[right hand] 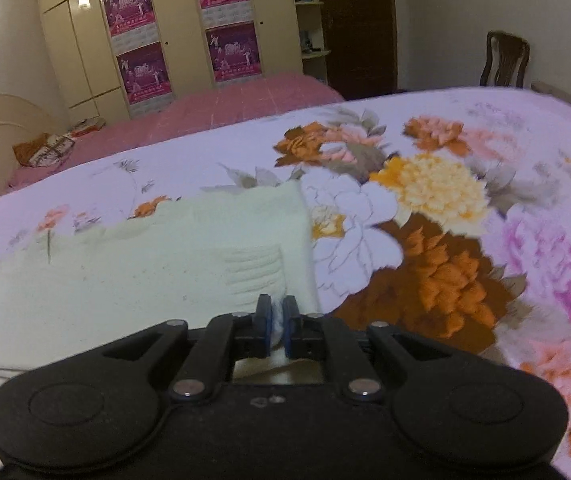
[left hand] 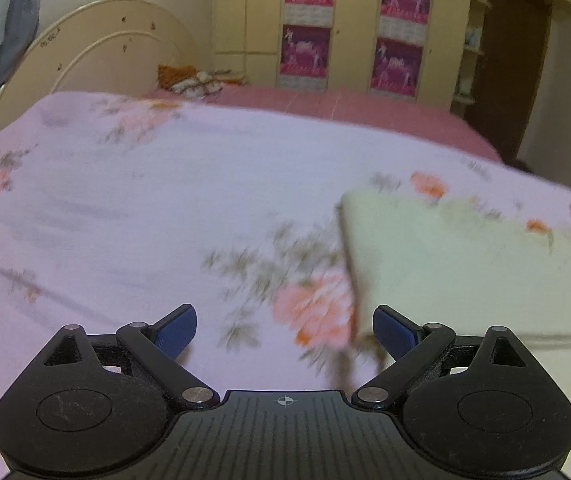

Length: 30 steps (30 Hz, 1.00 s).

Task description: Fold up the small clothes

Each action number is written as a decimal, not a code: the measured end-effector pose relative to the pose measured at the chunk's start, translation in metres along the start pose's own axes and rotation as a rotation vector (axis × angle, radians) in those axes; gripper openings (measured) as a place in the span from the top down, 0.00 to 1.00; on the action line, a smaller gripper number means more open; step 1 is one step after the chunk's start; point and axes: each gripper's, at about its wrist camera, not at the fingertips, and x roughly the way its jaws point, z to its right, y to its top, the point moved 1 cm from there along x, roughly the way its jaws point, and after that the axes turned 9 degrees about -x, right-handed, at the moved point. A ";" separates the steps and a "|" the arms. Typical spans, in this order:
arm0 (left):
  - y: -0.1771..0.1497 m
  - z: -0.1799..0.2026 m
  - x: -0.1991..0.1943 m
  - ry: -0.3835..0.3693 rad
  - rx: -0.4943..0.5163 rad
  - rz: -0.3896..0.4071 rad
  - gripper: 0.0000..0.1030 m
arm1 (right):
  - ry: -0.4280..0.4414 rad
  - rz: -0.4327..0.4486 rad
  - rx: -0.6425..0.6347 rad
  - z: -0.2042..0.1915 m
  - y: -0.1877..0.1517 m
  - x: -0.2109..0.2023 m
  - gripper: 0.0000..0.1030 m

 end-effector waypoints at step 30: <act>0.029 0.057 0.085 -0.080 0.029 -0.106 0.08 | 0.099 -0.021 -0.074 -0.015 0.016 0.034 0.66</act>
